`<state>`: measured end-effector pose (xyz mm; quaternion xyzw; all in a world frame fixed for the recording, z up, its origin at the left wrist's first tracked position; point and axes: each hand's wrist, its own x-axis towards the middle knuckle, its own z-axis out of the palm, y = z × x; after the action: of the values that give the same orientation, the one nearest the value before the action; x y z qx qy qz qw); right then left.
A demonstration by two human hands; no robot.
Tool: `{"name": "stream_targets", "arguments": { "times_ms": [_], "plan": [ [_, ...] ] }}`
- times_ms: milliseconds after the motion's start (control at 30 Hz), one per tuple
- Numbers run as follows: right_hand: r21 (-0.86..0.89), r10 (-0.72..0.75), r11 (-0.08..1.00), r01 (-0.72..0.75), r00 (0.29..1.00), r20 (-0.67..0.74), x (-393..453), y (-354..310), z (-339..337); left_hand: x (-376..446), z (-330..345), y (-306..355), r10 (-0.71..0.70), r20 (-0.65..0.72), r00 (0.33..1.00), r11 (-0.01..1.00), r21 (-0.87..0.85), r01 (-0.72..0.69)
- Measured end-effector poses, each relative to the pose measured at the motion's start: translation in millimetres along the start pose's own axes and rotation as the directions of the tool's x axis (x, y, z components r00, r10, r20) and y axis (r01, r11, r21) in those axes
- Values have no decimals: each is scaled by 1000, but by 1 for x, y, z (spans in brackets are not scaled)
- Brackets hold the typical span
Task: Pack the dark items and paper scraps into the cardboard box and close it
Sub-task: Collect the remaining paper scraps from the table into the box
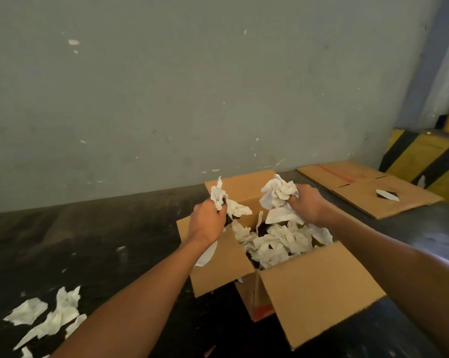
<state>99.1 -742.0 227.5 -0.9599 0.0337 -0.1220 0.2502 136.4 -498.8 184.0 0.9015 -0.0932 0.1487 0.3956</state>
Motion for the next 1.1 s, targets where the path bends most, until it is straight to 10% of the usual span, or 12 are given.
{"name": "stream_targets", "arguments": {
  "times_ms": [333,533,700,867,1100],
  "plan": [
    [-34,107,994,-105,992,65,63,67,15,59,106,19,46,77,996,991,119,-55],
    [16,15,1000,-18,979,201,105,100,60,85,163,-2,-191,208,959,966,214,146],
    [110,-56,994,3,872,486,133,122,98,84,187,-14,-311,456,834,950,164,265],
    [174,-60,982,-69,765,641,152,151,96,79,178,-6,-476,739,477,872,468,145],
    [-90,-210,906,413,625,751,148,192,128,65,220,-2,-505,676,536,802,597,3]
  ]
}}
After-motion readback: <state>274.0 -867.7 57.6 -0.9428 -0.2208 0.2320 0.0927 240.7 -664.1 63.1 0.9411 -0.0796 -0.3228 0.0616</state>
